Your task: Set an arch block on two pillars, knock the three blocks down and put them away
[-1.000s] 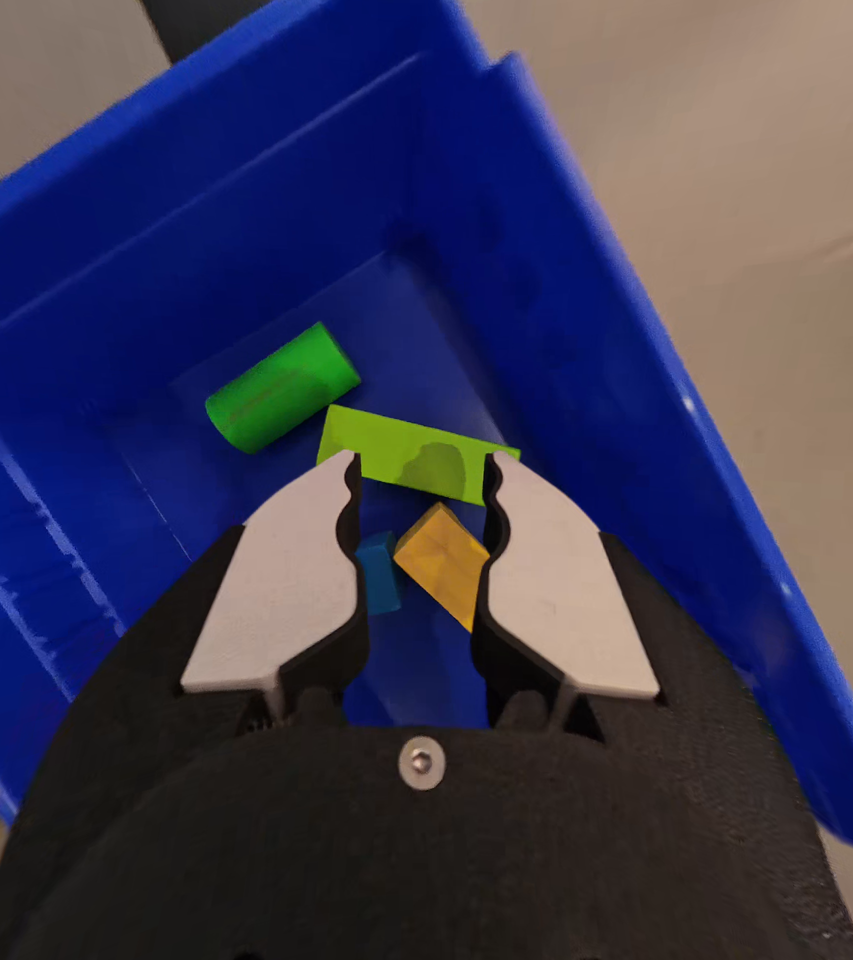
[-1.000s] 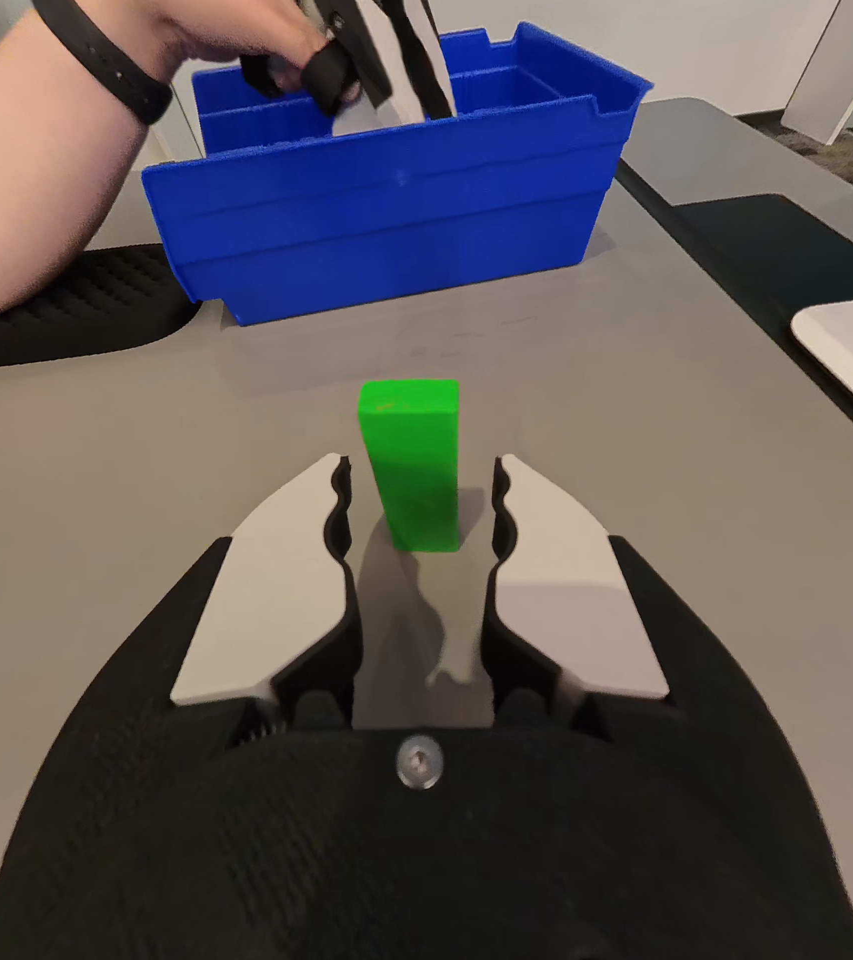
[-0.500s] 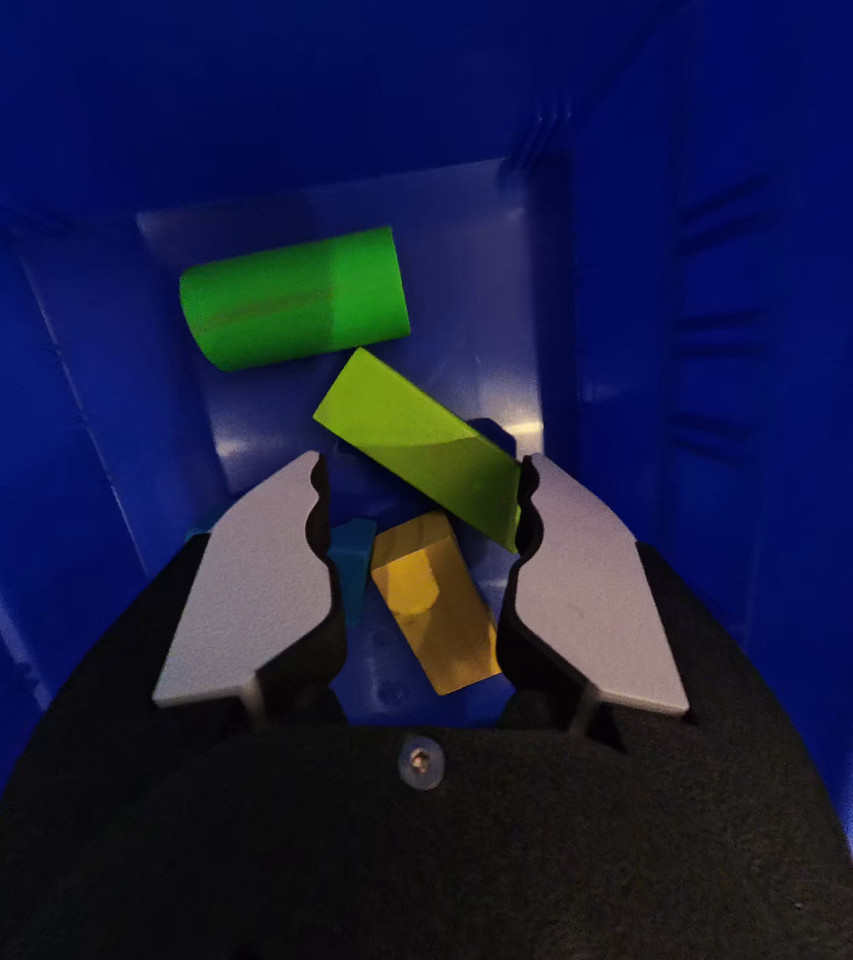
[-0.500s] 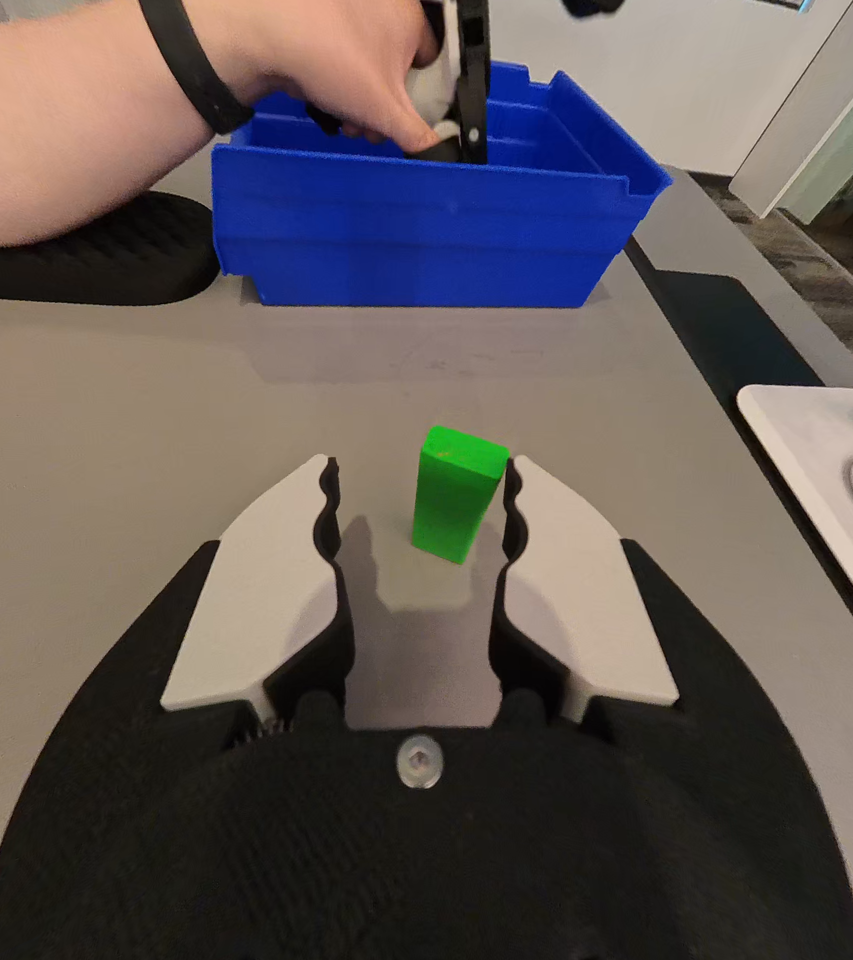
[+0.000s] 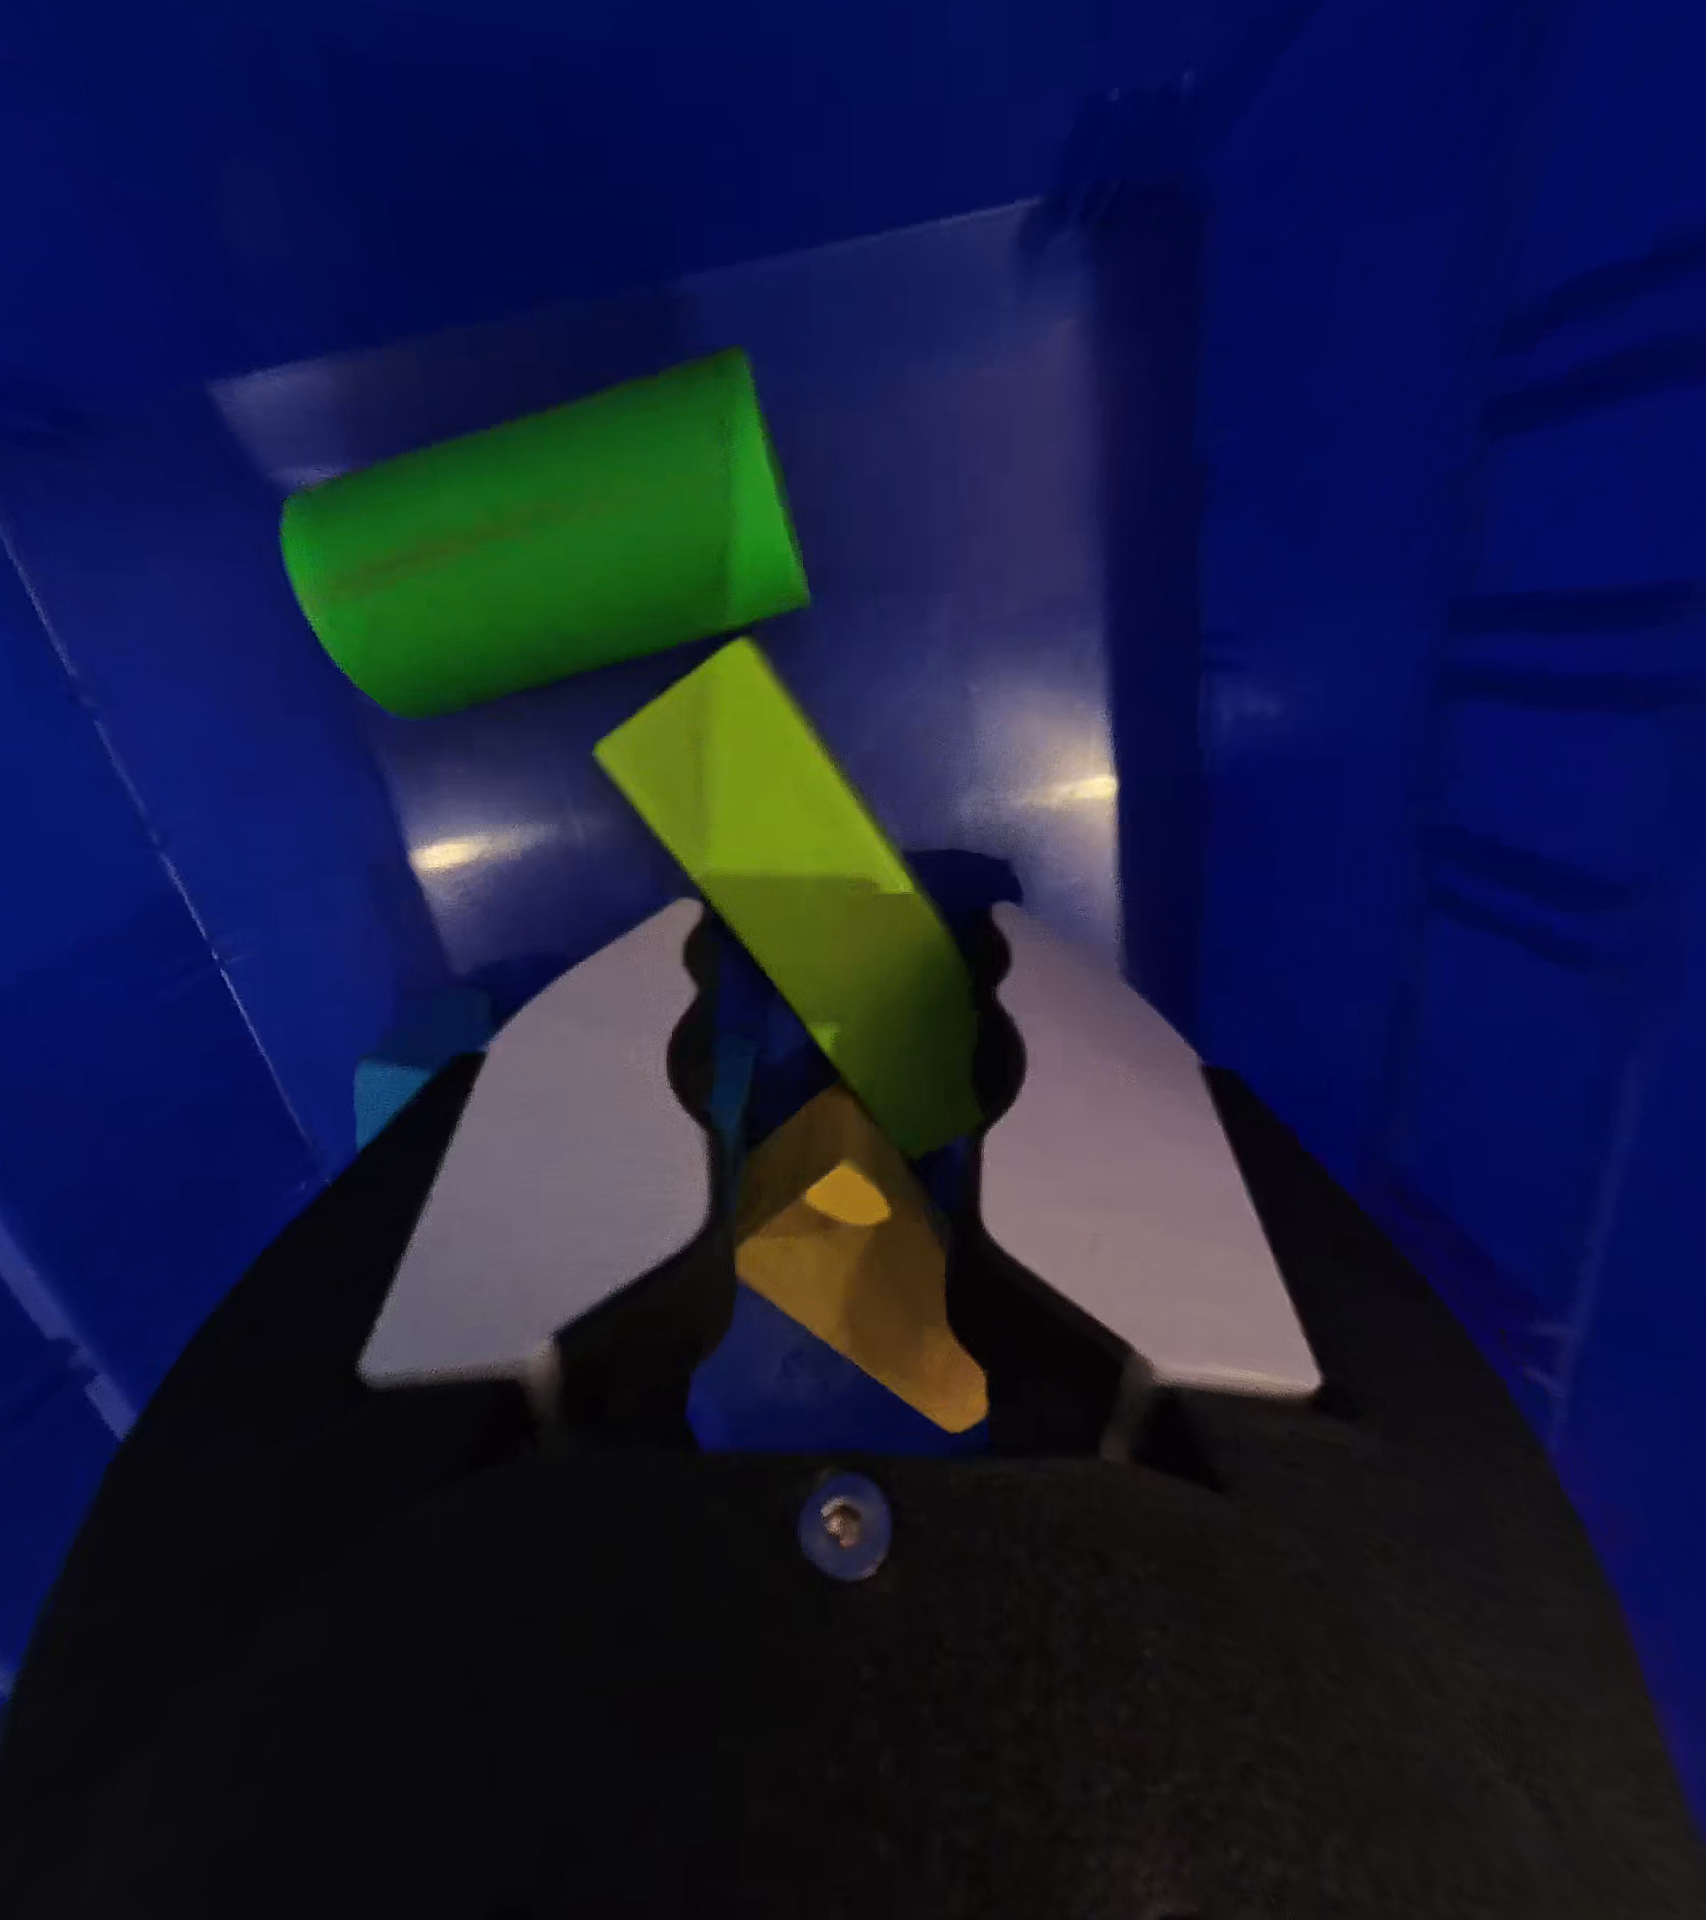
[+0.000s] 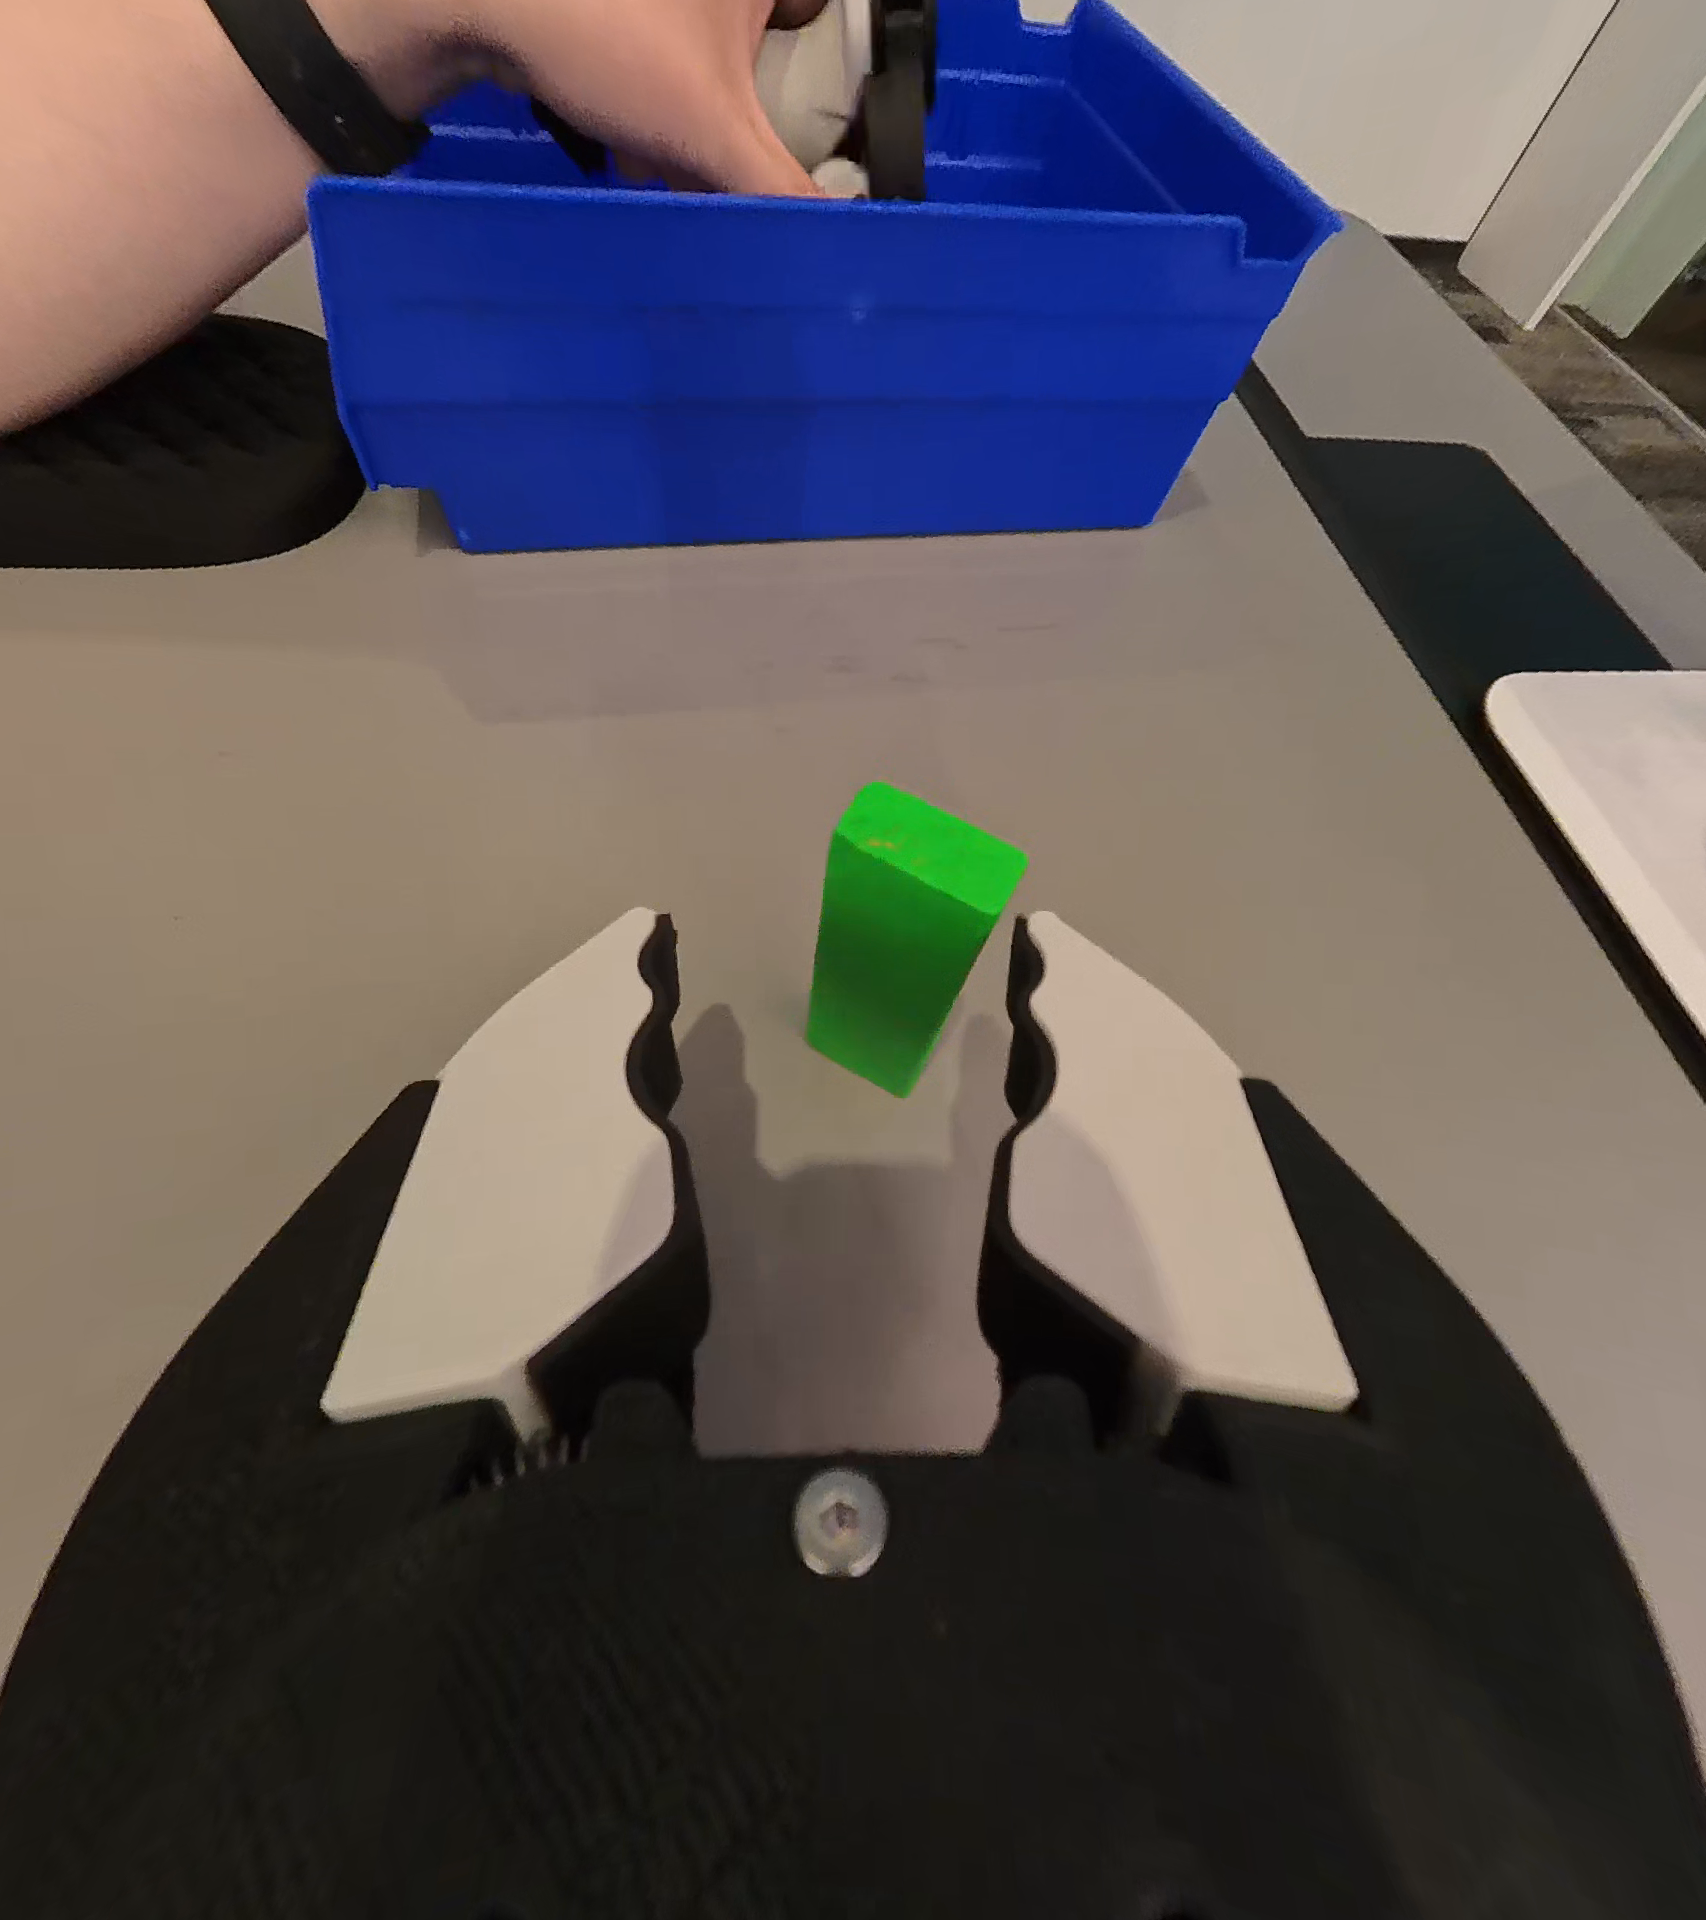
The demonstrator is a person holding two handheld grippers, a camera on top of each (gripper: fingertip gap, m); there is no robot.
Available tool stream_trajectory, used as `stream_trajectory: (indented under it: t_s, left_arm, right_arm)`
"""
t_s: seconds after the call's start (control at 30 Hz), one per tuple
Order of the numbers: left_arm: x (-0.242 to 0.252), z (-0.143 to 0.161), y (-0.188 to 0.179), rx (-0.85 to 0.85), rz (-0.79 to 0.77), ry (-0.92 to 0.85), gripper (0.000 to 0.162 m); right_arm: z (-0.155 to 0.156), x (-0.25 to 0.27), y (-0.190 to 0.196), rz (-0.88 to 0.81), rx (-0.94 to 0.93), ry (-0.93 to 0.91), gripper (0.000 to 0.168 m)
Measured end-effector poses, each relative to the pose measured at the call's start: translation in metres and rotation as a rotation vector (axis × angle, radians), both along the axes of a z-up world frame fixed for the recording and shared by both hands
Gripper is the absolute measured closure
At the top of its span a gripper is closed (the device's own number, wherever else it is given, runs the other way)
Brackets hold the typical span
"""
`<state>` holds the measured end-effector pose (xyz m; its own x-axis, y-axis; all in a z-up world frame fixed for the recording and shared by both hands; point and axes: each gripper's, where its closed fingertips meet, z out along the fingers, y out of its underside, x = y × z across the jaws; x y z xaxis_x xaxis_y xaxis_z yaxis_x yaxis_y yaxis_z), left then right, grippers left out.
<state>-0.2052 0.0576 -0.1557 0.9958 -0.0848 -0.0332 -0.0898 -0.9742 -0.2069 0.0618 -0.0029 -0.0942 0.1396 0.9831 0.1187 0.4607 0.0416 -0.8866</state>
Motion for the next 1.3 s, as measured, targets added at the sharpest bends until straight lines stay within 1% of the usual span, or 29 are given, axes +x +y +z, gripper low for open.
stream_trajectory:
  t_s: [0.03,0.13,0.27,0.37,0.5,0.53,0.57,0.67,0.8,0.87,0.93,1.07,1.13,1.23,1.3]
  left_arm:
    - [0.002,0.000,0.000,-0.001,-0.025,0.000,0.120]
    - [0.004,0.000,-0.001,-0.007,-0.064,0.013,0.122]
    - [0.005,0.000,-0.003,-0.017,-0.111,0.032,0.124]
    - [0.002,0.002,-0.006,-0.029,-0.122,0.043,0.125]
    - [0.005,0.016,-0.004,0.024,-0.118,0.003,0.126]
    - [0.006,0.021,-0.004,0.040,-0.118,-0.008,0.126]
    - [0.007,0.027,-0.004,0.059,-0.122,-0.018,0.126]
    - [0.010,0.048,-0.005,0.118,-0.128,-0.052,0.127]
    - [0.018,0.082,-0.011,0.212,-0.154,-0.133,0.127]
    - [0.023,0.102,-0.016,0.268,-0.165,-0.176,0.127]
    - [0.026,0.121,-0.021,0.321,-0.176,-0.196,0.127]
    - [0.041,0.153,-0.031,0.418,-0.238,-0.226,0.127]
    - [0.053,0.166,-0.036,0.459,-0.283,-0.241,0.127]
    - [0.073,0.181,-0.042,0.513,-0.359,-0.264,0.127]
    - [0.088,0.187,-0.045,0.533,-0.413,-0.295,0.127]
  right_arm:
    - [-0.001,0.000,0.001,-0.010,-0.003,-0.004,0.106]
    - [-0.002,0.000,0.007,-0.063,-0.019,-0.011,0.106]
    - [-0.002,0.002,0.020,-0.236,-0.059,0.006,0.106]
    - [-0.006,0.002,0.022,-0.352,-0.082,0.007,0.106]
    - [-0.016,0.000,0.022,-0.434,-0.085,-0.032,0.106]
    - [-0.019,0.001,0.022,-0.449,-0.086,-0.047,0.108]
    - [-0.023,0.001,0.022,-0.454,-0.087,-0.063,0.115]
    - [-0.029,-0.002,0.020,-0.408,-0.088,-0.082,0.135]
    - [-0.028,-0.008,0.016,-0.266,-0.072,-0.097,0.136]
    - [-0.023,-0.012,0.013,-0.167,-0.075,-0.063,0.136]
    - [-0.021,-0.018,0.004,-0.046,-0.123,-0.043,0.136]
    - [-0.029,-0.019,0.003,0.032,-0.137,-0.101,0.136]
    - [-0.030,-0.020,0.001,0.054,-0.151,-0.098,0.136]
    - [-0.029,-0.021,0.002,0.061,-0.173,-0.093,0.136]
    - [-0.029,-0.021,0.002,0.065,-0.153,-0.097,0.136]
